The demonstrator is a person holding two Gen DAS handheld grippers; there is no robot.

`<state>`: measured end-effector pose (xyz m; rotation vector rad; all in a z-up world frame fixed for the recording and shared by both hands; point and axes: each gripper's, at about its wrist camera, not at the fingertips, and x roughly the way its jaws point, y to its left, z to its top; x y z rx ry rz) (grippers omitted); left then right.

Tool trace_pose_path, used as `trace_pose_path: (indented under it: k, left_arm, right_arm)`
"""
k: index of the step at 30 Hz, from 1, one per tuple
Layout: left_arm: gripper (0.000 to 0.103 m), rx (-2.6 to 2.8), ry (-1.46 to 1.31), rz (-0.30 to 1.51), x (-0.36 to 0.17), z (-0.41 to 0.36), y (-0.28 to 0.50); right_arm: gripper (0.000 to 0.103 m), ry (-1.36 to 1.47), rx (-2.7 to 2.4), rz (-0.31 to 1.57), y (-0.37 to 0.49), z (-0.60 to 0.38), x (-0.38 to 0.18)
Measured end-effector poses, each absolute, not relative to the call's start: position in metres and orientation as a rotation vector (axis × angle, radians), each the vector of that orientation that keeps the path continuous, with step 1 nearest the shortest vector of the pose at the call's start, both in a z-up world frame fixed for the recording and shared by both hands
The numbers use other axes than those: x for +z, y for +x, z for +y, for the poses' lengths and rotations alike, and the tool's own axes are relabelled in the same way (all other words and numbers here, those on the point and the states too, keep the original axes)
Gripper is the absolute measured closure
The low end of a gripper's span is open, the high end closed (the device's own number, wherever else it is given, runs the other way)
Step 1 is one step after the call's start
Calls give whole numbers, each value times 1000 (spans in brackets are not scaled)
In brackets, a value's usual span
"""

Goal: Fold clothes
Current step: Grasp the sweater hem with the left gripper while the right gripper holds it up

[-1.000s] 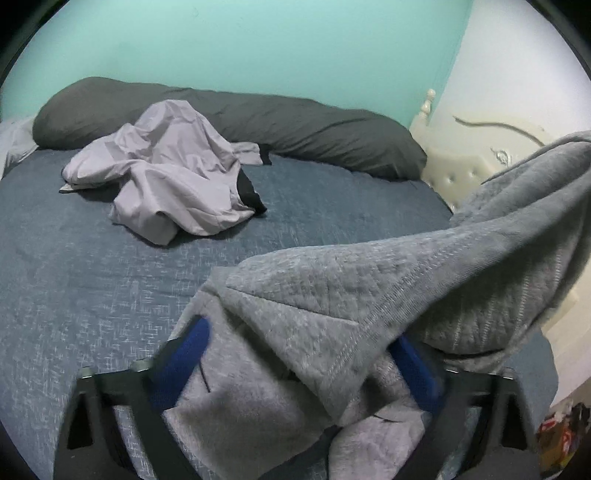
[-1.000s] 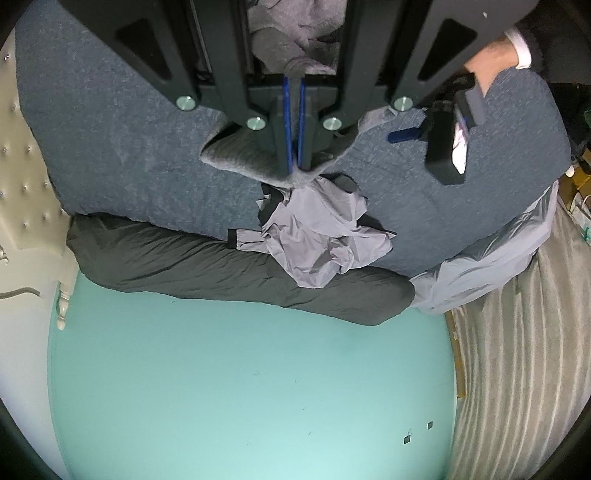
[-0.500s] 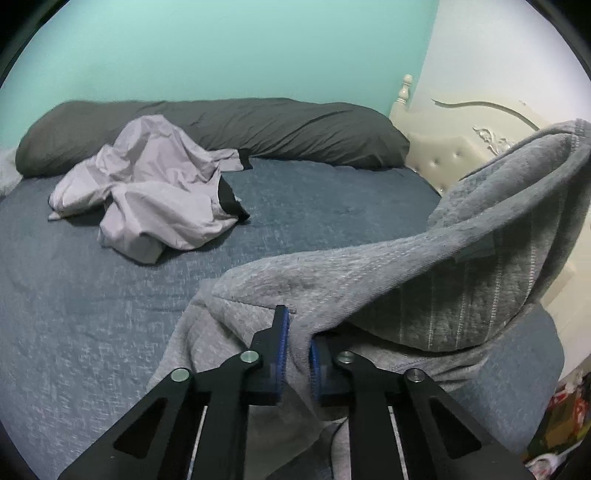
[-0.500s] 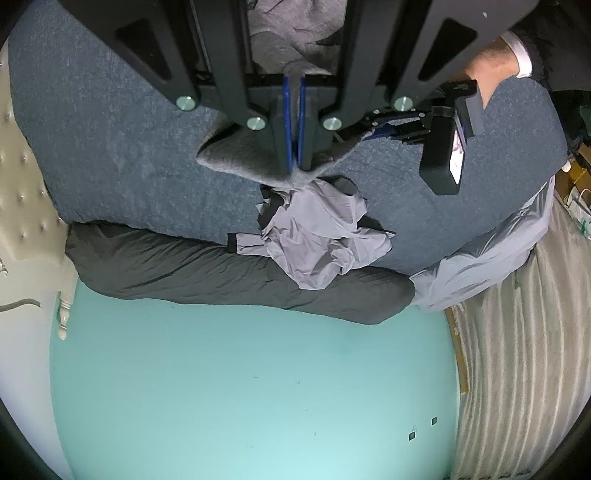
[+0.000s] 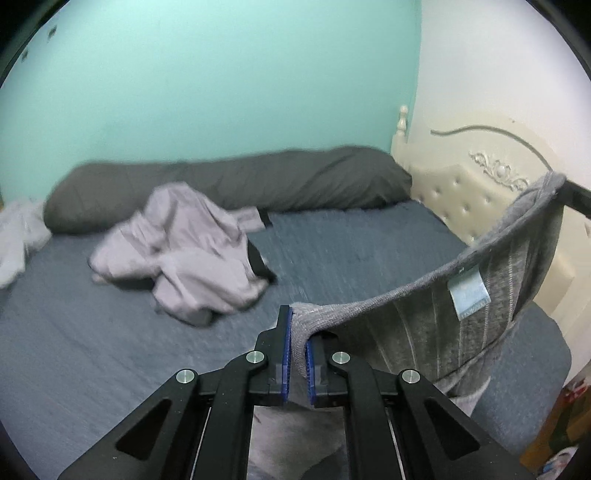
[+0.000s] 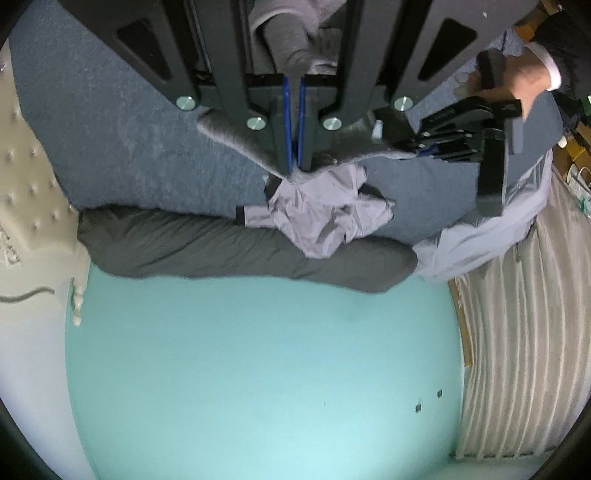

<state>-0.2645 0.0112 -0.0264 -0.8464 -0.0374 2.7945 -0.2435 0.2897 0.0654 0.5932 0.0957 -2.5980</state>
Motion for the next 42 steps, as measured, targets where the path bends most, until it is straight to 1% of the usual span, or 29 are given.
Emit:
trace_pose_path:
  k: [4, 6, 10, 18, 20, 23, 26, 35, 42]
  left_arm:
    - [97, 2841, -753, -9, 44, 0, -246]
    - [97, 2865, -705, 31, 78, -2, -235]
    - [97, 2904, -612, 53, 143, -3, -212]
    - [97, 3003, -358, 164, 294, -5, -143]
    - [97, 3017, -304, 191, 320, -3, -126]
    - [97, 3035, -257, 238, 344, 2, -104]
    - [97, 3042, -241, 221, 355, 2, -89]
    - [97, 3062, -212, 244, 361, 4, -56]
    - [97, 3047, -202, 223, 359, -1, -38]
  right_arm:
    - [101, 503, -2627, 92, -227, 293, 109]
    - [101, 447, -2639, 84, -217, 294, 137]
    - [101, 343, -2655, 64, -197, 296, 191]
    - [101, 144, -2649, 38, -152, 305, 296]
    - [101, 118, -2645, 30, -143, 308, 314]
    - [101, 96, -2634, 28, -130, 309, 326]
    - [101, 85, -2625, 29, -117, 310, 334]
    - [101, 45, -2614, 32, -95, 316, 348]
    - [101, 34, -2601, 54, -70, 333, 337]
